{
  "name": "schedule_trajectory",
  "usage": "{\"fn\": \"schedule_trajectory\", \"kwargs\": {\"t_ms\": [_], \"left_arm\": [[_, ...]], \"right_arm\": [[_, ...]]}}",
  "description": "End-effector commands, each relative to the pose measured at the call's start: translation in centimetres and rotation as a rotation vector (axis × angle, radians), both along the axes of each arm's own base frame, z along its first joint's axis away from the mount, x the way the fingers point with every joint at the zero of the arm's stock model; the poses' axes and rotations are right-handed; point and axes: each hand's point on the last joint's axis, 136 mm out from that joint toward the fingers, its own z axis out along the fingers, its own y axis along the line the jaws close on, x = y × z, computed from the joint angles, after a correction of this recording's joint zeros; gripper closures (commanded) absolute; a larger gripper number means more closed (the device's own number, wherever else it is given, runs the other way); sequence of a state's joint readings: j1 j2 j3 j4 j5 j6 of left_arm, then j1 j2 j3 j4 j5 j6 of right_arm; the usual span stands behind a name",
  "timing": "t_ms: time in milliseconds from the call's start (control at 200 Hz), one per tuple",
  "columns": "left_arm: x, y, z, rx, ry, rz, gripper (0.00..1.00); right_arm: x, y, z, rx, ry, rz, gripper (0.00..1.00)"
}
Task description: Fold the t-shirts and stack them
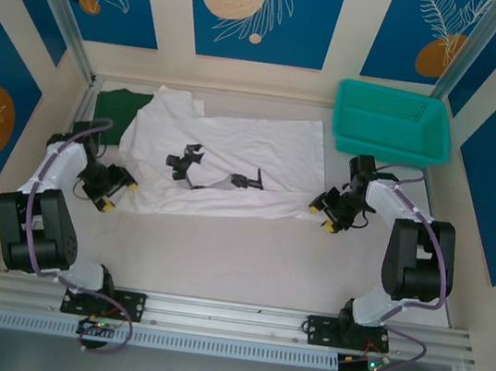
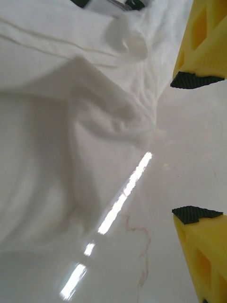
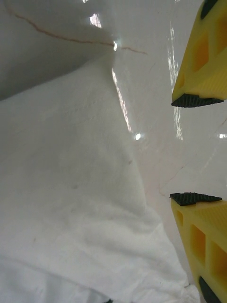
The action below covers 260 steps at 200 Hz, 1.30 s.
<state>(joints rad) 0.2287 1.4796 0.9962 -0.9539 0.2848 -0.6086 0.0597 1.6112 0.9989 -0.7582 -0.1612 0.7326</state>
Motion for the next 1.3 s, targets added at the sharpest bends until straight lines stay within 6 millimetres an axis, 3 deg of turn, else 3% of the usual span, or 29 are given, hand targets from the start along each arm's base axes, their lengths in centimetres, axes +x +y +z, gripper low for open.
{"fn": "schedule_trajectory", "kwargs": {"t_ms": [0, 130, 280, 490, 715, 1000, 1295], "left_arm": [[1.3, -1.8, 0.2, -0.11, -0.114, 0.039, 0.32], [0.2, -1.6, -1.4, -0.091, -0.095, 0.063, 0.34], [-0.8, -0.8, -3.4, -0.041, -0.076, 0.117, 0.43], [0.5, 0.9, -4.7, 0.043, -0.098, 0.141, 0.59], [1.6, 3.2, -5.7, 0.156, -0.05, 0.104, 1.0], [0.5, 5.4, -4.0, 0.287, 0.046, 0.002, 1.0], [-1.8, 4.8, -3.0, 0.276, 0.09, -0.052, 1.0]], "right_arm": [[0.1, 0.0, -0.7, -0.005, 0.025, -0.031, 0.47], [0.1, -0.6, -1.8, -0.03, 0.05, -0.058, 0.47], [-0.5, -1.2, -3.0, -0.07, 0.114, -0.09, 0.52], [-0.3, -1.9, -3.6, -0.107, 0.124, -0.099, 0.59], [-0.2, -2.6, -4.1, -0.143, 0.151, -0.083, 0.75], [-1.2, -3.3, -4.3, -0.147, 0.191, -0.04, 0.97], [-5.5, -3.1, -3.8, -0.122, 0.248, -0.016, 1.0]]}}
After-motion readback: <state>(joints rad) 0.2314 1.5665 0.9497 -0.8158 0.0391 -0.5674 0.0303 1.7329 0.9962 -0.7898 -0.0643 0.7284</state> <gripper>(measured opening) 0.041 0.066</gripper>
